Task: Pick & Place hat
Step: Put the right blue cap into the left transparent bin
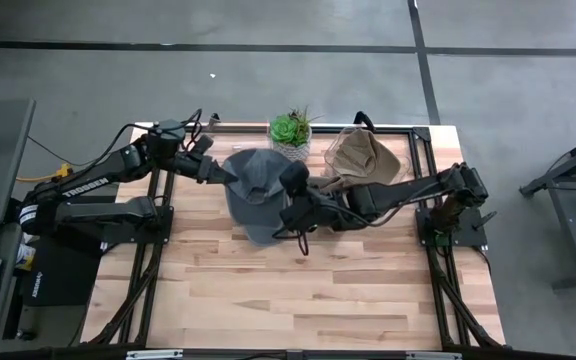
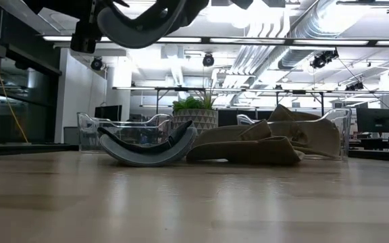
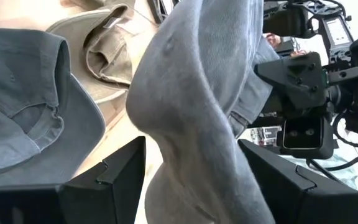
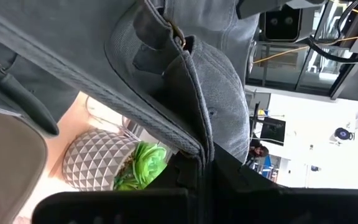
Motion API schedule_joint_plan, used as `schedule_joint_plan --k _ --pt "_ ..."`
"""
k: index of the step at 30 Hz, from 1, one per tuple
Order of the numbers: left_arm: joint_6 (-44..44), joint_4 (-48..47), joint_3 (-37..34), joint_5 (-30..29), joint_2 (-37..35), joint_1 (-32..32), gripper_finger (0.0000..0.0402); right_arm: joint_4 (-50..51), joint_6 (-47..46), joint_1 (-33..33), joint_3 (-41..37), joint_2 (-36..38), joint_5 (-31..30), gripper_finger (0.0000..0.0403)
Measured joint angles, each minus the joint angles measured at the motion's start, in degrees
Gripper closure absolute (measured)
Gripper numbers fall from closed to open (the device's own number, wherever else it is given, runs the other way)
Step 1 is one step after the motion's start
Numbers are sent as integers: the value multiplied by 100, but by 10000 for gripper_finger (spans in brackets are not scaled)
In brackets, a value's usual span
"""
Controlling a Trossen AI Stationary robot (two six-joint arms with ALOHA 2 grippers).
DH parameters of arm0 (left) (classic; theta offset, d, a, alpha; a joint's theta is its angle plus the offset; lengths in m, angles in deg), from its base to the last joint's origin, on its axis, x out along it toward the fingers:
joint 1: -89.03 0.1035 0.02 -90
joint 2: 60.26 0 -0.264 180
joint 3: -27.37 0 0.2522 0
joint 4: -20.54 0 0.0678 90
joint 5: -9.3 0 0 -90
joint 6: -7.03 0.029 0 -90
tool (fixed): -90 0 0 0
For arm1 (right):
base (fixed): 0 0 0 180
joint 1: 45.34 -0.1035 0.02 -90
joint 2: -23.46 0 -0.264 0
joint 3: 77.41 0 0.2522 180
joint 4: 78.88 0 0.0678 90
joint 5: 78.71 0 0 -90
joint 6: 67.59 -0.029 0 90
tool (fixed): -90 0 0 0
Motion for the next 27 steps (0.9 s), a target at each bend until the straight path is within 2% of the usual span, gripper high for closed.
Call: schedule_joint_plan --k 5,9,12,19,27 --pt "-142 3 0 -113 0 -1 171 -3 2 28 0 0 -15 398" --pt "-188 5 0 -227 0 -1 201 -3 -3 28 0 0 -11 398" --pt "-267 6 0 -244 0 -1 247 -3 -3 28 0 0 -11 398" --pt "-271 5 0 -243 0 0 387 -3 -15 31 0 0 -11 398" --pt "-251 10 0 -109 0 -1 399 -3 -99 31 0 0 -11 398"
